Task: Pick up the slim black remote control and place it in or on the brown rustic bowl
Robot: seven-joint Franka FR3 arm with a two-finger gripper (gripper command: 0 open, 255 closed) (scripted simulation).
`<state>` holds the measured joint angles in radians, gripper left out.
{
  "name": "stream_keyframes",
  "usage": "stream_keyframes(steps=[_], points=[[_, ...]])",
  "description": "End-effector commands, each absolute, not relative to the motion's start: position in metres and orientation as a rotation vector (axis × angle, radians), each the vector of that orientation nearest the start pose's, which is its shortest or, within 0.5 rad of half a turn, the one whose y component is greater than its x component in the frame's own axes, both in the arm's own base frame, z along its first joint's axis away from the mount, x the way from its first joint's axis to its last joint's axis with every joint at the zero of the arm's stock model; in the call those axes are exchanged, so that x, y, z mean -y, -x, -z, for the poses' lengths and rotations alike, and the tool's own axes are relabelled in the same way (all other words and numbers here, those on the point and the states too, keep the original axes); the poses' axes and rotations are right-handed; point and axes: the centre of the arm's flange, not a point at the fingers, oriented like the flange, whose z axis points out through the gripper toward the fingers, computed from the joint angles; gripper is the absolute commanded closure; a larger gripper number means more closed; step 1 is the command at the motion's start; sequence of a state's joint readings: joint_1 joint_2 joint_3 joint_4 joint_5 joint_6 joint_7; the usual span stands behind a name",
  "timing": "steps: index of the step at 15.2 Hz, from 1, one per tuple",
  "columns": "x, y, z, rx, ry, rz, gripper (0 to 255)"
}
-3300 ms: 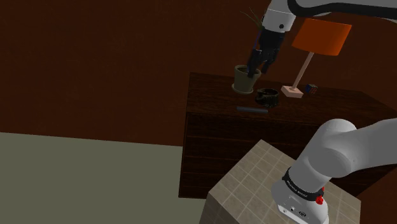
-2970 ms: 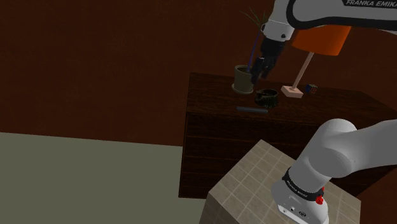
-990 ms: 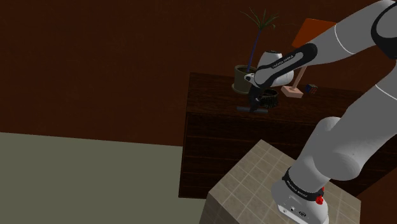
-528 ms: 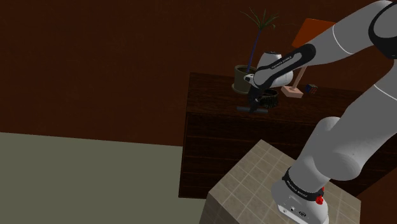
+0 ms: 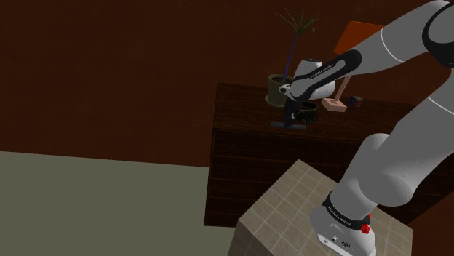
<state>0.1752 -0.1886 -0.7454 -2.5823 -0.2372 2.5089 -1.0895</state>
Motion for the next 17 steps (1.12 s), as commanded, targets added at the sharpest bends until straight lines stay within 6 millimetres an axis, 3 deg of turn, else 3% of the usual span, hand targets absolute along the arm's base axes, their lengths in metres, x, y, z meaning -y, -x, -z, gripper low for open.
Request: stream_keyframes(steps=[1, 3, 17], points=[[0.233, -0.377, -0.314, 1.117, 3.013, 0.060, 255], [0.233, -0.377, -0.315, 1.117, 3.013, 0.060, 255], [0.233, -0.377, -0.389, 1.117, 3.013, 0.060, 255]])
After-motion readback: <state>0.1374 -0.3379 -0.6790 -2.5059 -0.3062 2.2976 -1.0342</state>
